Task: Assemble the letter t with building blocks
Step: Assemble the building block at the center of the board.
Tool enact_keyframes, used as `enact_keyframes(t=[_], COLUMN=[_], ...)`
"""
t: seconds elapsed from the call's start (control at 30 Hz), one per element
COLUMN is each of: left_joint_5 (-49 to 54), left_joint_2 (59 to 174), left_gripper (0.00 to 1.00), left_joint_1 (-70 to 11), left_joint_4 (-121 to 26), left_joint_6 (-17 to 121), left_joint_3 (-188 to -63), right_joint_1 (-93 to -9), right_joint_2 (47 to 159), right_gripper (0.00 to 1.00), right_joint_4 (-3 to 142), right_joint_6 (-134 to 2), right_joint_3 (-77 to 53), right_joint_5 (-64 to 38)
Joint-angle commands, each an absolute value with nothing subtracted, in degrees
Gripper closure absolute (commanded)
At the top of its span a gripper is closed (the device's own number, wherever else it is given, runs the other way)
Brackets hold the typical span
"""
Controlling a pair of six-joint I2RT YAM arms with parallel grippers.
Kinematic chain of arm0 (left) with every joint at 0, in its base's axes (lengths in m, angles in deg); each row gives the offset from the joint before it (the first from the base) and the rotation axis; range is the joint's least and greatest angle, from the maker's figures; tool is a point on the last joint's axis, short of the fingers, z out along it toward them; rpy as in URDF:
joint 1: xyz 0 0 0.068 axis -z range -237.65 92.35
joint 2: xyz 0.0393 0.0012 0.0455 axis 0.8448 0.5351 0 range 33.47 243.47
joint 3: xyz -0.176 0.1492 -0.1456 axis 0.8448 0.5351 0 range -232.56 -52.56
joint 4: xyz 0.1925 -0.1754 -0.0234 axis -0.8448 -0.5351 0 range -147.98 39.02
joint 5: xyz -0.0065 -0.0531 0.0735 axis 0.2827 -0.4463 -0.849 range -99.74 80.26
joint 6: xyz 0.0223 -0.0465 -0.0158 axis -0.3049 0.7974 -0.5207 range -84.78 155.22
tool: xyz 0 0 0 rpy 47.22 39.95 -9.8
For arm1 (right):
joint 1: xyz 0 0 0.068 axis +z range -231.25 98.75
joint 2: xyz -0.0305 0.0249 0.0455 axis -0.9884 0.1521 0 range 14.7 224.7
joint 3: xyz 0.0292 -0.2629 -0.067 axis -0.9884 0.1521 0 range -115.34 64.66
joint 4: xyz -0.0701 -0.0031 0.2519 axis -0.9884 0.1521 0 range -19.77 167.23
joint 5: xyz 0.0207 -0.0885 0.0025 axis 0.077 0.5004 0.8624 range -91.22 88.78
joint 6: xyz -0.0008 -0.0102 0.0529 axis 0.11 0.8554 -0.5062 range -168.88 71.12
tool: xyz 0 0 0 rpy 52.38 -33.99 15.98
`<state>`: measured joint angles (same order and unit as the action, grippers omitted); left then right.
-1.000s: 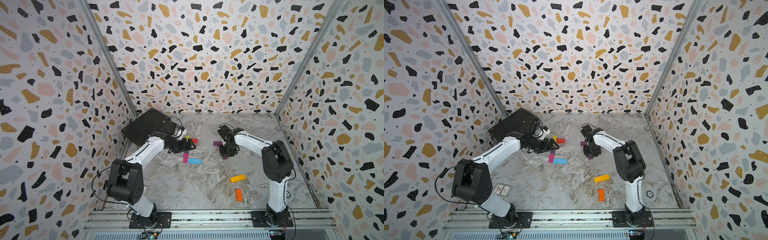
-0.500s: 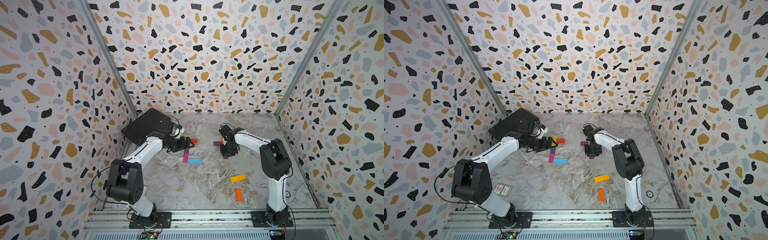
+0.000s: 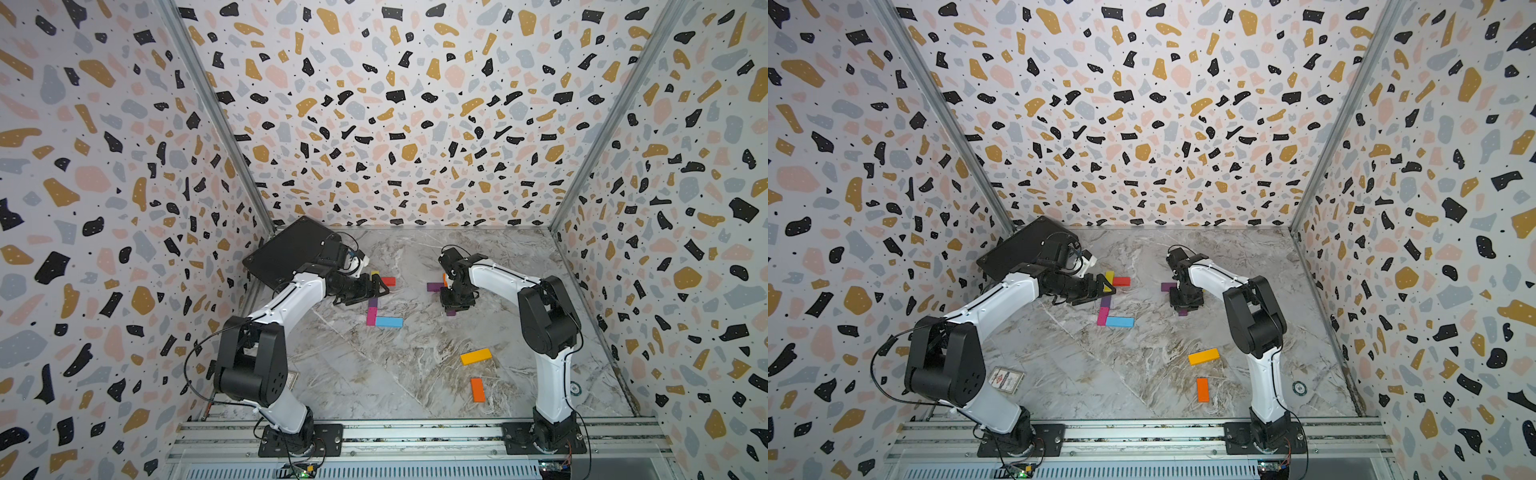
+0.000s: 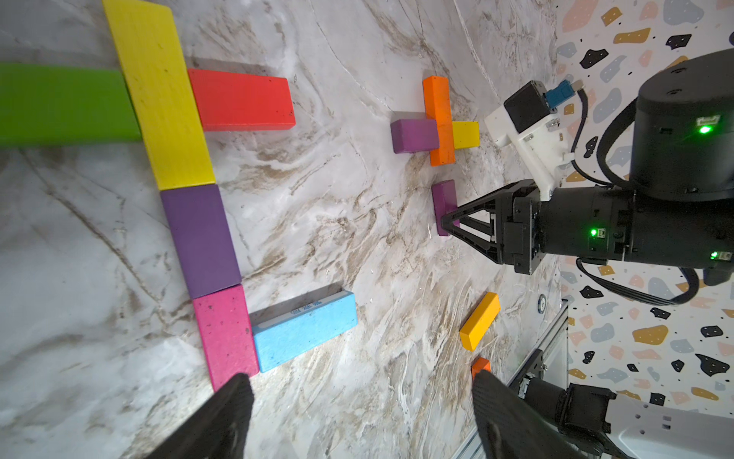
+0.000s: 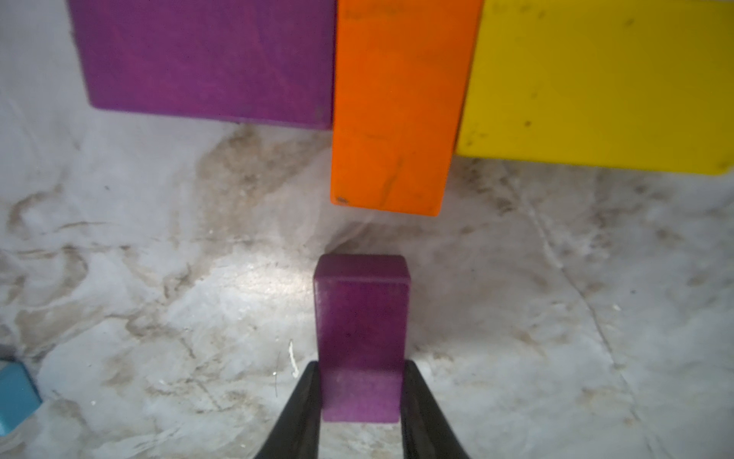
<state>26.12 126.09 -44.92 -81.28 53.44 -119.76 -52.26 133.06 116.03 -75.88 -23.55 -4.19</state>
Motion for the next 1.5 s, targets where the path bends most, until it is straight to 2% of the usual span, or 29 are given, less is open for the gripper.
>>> enact_keyframes(t=[0.0, 1.47], left_joint_5=[27.35, 28.68], left_joint_2=[126.73, 127.76], left_gripper=[0.13, 0.12], left_joint_1=[-45.23, -45.17], left_joint_4=[-80.07, -79.65], left_joint_6=[53.34, 53.61], left_joint_3=[-120.76, -120.74], right_joint_1=[-52.75, -54.35], right_joint_2=[134.04, 137.30], right_gripper=[0.79, 0.79], right_joint_4=[116.39, 115.23], right_joint_6=[-75.64, -74.65], right_joint_3=[-24.69, -26.03], right_joint_5=[-3.07, -2.99])
